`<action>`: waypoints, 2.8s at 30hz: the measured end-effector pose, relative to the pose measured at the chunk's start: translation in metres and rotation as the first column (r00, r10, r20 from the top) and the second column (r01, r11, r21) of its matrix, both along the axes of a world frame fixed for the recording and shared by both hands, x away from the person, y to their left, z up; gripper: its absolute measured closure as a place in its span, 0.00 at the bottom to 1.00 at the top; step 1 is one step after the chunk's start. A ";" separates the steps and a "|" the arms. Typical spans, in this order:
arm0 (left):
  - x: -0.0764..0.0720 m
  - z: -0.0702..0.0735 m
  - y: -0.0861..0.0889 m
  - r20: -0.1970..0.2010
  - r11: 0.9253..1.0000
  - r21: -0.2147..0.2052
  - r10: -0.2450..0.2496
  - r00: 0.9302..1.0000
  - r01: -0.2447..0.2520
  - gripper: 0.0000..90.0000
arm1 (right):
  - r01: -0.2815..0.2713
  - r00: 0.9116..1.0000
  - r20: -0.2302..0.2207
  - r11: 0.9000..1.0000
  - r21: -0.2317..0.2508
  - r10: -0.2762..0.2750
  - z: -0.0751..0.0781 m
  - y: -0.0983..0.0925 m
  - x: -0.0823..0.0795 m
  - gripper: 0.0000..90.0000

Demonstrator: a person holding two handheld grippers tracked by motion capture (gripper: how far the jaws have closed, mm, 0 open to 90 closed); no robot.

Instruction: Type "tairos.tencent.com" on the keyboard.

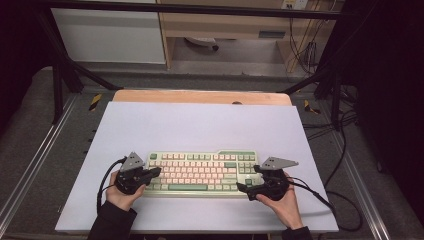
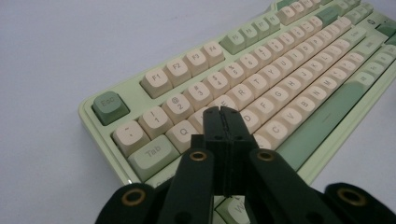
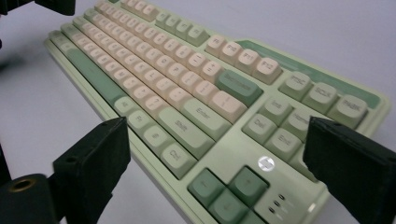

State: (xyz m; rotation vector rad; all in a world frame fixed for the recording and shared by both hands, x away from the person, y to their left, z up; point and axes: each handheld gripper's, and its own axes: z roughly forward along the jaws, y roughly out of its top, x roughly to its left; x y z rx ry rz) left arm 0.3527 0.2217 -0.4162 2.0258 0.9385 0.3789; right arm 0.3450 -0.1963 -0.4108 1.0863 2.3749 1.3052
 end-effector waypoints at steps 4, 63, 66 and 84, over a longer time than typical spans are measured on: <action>0.000 0.000 -0.001 0.002 1.000 0.000 -0.001 1.000 0.001 1.00 | -0.026 1.000 0.015 1.000 0.006 0.026 0.002 0.012 0.002 0.22; 0.000 0.000 0.000 0.006 1.000 -0.002 -0.007 1.000 0.007 1.00 | -0.074 0.997 -0.036 0.997 -0.031 0.073 -0.018 0.126 0.048 1.00; 0.000 0.000 -0.001 0.006 1.000 -0.002 -0.008 1.000 0.008 1.00 | -0.072 0.997 -0.035 0.997 -0.037 0.071 -0.018 0.127 0.049 1.00; 0.000 0.001 0.000 0.010 1.000 -0.004 -0.006 1.000 0.006 1.00 | -0.085 0.996 -0.018 0.996 -0.034 0.084 -0.014 0.125 0.046 1.00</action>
